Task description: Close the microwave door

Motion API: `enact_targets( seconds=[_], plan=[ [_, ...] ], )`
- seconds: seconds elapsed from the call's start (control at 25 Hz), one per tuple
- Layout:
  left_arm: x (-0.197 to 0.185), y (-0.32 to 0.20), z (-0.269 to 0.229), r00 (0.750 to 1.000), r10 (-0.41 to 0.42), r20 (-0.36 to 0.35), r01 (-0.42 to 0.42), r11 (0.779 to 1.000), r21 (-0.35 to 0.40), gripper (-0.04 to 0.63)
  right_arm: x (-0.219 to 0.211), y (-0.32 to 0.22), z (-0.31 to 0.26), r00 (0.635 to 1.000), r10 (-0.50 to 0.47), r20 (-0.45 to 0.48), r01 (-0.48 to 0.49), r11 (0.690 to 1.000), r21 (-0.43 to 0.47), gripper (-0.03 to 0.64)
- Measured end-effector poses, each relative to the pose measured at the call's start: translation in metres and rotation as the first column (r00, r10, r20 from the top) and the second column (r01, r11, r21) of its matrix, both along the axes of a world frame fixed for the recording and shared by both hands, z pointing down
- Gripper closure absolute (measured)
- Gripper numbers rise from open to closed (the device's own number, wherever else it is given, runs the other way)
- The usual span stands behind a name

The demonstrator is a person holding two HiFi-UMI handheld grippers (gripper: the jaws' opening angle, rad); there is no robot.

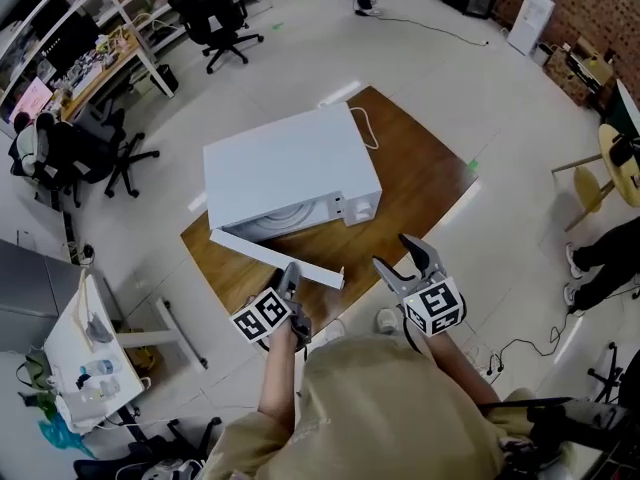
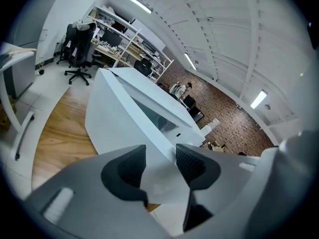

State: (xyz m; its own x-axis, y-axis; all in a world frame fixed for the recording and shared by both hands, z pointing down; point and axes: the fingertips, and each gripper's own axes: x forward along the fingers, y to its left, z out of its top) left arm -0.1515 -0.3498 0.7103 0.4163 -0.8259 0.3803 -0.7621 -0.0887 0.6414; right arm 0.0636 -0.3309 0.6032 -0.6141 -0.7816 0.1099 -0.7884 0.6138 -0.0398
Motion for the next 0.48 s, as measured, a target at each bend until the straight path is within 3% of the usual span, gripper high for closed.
enact_targets(
  seconds=[0.24, 0.32, 0.4, 0.48],
  plan=[
    [0.027, -0.063, -0.007, 0.999, -0.009, 0.035, 0.008, 0.999, 0.033, 0.396, 0.047, -0.008, -0.009, 0.995, 0.102, 0.008, -0.102, 0.995, 0.001, 0.345],
    [0.034, -0.084, -0.002, 0.994, 0.041, 0.104, -0.046, 0.998, 0.043, 0.402, 0.059, -0.004, -0.009, 0.991, 0.134, 0.008, -0.134, 0.991, -0.005, 0.345],
    [0.049, -0.108, 0.013, 0.975, 0.058, 0.215, -0.065, 0.998, 0.025, 0.407, 0.083, -0.004, -0.001, 0.987, 0.161, 0.011, -0.161, 0.987, -0.016, 0.345],
    [0.045, -0.122, 0.023, 0.953, 0.007, 0.303, -0.003, 1.000, -0.016, 0.498, 0.098, -0.007, 0.002, 0.984, 0.180, 0.013, -0.180, 0.983, -0.027, 0.345]
  ],
)
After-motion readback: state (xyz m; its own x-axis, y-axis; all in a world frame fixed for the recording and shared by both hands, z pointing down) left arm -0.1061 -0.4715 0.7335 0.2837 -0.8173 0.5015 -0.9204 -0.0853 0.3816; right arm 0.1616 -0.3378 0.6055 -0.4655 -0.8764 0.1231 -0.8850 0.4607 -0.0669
